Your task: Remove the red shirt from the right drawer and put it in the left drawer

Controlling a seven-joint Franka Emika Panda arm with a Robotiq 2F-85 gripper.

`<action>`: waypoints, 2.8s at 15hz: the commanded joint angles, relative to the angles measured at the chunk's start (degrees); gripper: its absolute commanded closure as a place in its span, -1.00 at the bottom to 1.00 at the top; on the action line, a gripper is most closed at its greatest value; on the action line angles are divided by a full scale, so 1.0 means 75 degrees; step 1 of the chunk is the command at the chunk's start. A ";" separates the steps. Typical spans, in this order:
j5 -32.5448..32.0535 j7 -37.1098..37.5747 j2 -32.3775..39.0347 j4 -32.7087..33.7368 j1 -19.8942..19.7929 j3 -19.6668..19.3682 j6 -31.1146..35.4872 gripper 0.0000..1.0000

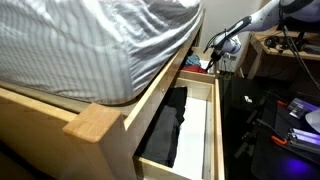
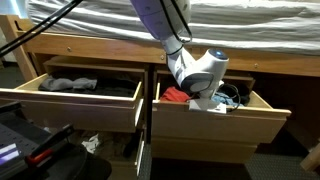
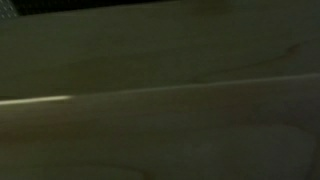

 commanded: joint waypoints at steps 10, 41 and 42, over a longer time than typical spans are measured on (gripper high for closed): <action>-0.1042 0.1504 -0.2027 -0.1381 0.1134 -0.1936 -0.0564 1.00; 0.3529 -0.2819 -0.7109 -0.4570 0.2209 -0.2789 -0.1743 1.00; 0.3481 -0.2528 -0.7097 -0.4627 0.2234 -0.2864 -0.1597 1.00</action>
